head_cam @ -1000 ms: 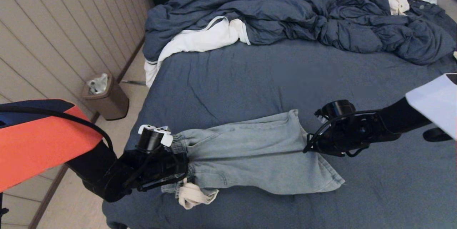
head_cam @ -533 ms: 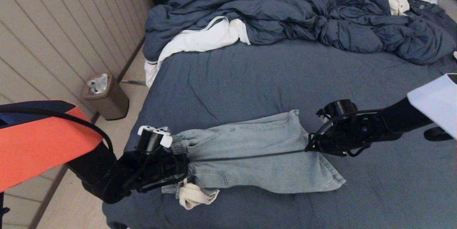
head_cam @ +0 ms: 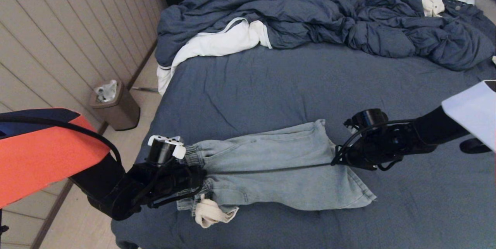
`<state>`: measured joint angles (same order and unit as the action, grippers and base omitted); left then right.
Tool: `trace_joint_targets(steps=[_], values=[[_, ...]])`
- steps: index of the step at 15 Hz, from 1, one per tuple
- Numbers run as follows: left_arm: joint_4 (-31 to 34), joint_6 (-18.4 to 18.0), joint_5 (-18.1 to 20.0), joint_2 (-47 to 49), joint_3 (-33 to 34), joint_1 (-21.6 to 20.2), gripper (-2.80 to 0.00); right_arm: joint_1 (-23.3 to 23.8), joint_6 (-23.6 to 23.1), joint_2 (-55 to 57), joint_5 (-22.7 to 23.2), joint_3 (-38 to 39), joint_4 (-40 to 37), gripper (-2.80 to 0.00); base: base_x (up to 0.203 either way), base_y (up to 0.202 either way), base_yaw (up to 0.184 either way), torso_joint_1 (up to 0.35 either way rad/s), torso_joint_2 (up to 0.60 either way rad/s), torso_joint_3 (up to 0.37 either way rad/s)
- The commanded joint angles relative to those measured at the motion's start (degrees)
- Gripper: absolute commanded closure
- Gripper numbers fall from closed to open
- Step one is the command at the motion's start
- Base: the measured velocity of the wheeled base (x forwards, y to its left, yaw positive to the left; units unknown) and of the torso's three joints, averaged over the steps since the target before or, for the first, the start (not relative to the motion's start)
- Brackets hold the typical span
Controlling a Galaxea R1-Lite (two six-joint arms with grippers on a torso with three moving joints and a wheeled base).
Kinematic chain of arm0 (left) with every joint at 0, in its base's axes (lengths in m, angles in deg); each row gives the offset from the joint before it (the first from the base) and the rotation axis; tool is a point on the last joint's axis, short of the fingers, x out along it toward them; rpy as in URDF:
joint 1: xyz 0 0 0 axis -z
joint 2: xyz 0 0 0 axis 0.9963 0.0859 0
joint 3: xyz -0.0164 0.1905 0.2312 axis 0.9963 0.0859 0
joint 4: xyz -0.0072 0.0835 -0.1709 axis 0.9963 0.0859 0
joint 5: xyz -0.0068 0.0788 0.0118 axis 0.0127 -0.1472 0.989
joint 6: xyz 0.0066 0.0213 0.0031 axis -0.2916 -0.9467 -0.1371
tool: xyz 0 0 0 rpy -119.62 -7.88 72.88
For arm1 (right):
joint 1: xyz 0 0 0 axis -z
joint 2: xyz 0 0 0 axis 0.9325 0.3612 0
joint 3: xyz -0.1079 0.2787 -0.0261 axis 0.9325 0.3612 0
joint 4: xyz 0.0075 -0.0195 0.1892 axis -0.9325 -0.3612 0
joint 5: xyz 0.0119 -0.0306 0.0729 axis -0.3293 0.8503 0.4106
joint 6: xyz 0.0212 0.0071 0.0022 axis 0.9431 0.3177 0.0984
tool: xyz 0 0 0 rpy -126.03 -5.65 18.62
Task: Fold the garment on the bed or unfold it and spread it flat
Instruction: Fold the blue shorts
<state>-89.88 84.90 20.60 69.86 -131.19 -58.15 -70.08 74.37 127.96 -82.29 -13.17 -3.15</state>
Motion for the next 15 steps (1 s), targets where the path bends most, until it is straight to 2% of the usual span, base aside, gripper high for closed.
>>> trace_joint_targets(steps=[1, 4, 6, 10, 11, 15], values=[[-0.62, 0.43, 0.15, -1.31, -0.43, 0.66, -2.80, -0.24, 0.09, 0.05, 0.31, 0.13, 0.01, 0.00, 0.000, 0.000, 0.000, 0.000, 0.00, 0.000], [-0.70, 0.43, 0.09, -3.07, 0.27, 0.66, -2.80, -0.55, 0.18, 0.08, 0.33, 0.27, -0.07, 0.00, 0.000, 0.000, 0.000, 0.000, 0.00, 0.000], [-0.63, 0.29, -0.50, -7.45, 1.36, 0.31, -2.80, -0.77, 0.27, -0.10, 0.33, 0.30, -0.08, 0.00, 0.000, 0.000, 0.000, 0.000, 0.00, 0.000], [1.25, -0.31, -0.50, -19.82, 3.43, -5.29, -2.80, -0.86, 0.44, -0.01, 0.60, 0.21, -0.08, 0.00, 0.000, 0.000, 0.000, 0.000, 0.00, 0.000], [1.99, -0.56, 0.35, -20.82, 3.78, -6.86, -2.80, -1.20, 0.53, -0.01, 0.51, 0.21, -0.08, 0.00, 0.000, 0.000, 0.000, 0.000, 0.00, 0.000], [1.53, -0.71, 1.06, -18.01, 4.43, -6.97, -2.80, -1.47, 0.53, 0.08, 0.51, 0.21, -0.07, 0.00, 0.000, 0.000, 0.000, 0.000, 0.00, 0.000]])
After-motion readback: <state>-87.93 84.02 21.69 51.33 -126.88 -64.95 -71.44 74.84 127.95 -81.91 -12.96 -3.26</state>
